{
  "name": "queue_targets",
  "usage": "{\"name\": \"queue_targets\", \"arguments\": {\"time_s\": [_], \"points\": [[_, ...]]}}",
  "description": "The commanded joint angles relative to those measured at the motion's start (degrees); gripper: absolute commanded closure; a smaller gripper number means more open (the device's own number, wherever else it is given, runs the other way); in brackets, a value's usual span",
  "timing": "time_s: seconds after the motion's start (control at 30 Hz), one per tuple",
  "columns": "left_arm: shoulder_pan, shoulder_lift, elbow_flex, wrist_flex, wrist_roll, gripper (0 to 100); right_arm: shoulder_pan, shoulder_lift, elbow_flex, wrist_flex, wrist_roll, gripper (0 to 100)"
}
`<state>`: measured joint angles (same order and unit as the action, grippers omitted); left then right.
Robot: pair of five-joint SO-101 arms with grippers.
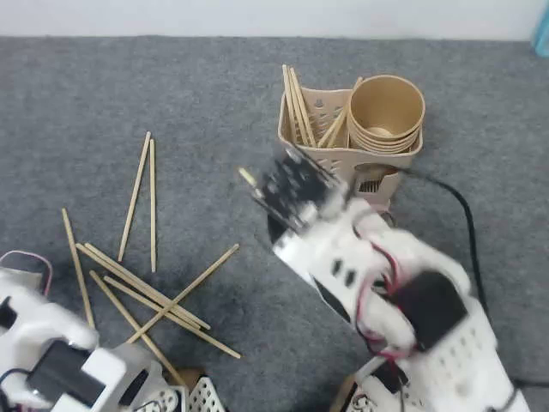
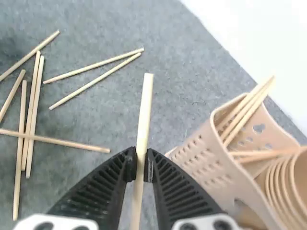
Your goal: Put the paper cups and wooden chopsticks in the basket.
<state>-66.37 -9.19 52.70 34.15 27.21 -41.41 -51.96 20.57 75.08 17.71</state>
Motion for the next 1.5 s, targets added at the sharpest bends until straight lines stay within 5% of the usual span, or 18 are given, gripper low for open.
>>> {"name": "queue_targets", "arguments": {"time_s": [0.0,0.33,0.7,1.0,1.37,1.47], "points": [[1.41,-0.35,-0.31,-0.79,-1.76,92,1.19,-8.75,7.56,-6.37,-0.79,99.1],[1.49,-0.35,-0.22,-0.79,-2.37,92,6.46,-16.75,18.9,-46.64,-0.7,99.1],[1.85,-0.35,-0.22,-0.79,-2.37,92,20.26,0.48,18.46,-81.54,-4.75,98.9],[2.11,-0.35,-0.22,-0.88,-2.37,92,27.38,18.07,6.07,-77.58,-25.49,99.0],[2.99,-0.35,-0.22,-0.88,-2.37,92,25.19,27.56,14.77,-77.49,-27.25,98.3],[2.99,-0.35,-0.22,-0.88,-2.37,92,23.08,27.56,18.55,-77.49,-27.16,89.8]]}}
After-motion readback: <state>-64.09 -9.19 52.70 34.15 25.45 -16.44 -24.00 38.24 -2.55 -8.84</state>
